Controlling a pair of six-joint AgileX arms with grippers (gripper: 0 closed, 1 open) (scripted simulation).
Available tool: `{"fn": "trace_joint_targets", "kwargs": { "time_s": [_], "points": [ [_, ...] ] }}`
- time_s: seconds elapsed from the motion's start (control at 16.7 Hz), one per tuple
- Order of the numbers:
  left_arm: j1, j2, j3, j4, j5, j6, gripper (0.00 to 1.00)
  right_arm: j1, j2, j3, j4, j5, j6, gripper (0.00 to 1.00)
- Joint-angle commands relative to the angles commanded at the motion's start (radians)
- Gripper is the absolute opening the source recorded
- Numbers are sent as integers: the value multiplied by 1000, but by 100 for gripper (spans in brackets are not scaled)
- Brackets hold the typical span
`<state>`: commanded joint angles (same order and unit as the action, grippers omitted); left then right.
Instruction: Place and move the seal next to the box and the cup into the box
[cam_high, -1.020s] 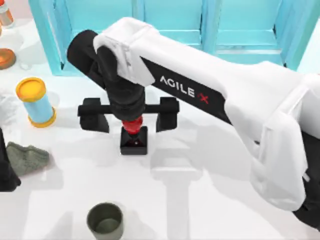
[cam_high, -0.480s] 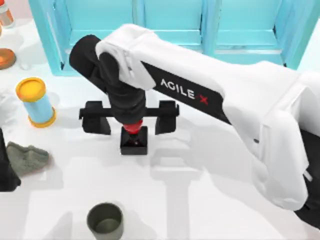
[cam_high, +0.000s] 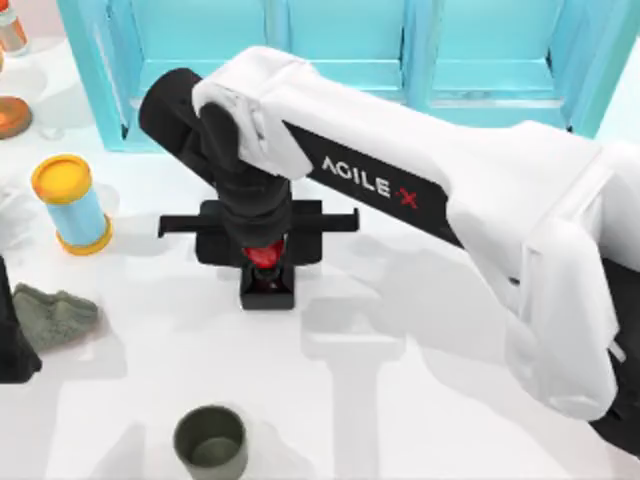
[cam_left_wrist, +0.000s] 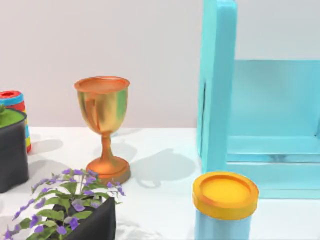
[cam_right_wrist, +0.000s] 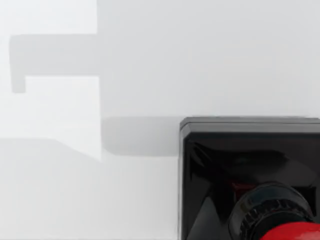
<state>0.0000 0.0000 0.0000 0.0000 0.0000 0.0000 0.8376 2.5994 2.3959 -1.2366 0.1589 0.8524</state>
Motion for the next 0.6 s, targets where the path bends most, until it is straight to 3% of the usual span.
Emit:
{"fn": "trace_joint_targets", "kwargs": {
  "time_s": [0.18,0.6],
  "points": [
    [0,0,0,0,0,0,100,0,0,0,0,0,0,2],
    [0,0,0,0,0,0,100,0,0,0,0,0,0,0]
  ]
}}
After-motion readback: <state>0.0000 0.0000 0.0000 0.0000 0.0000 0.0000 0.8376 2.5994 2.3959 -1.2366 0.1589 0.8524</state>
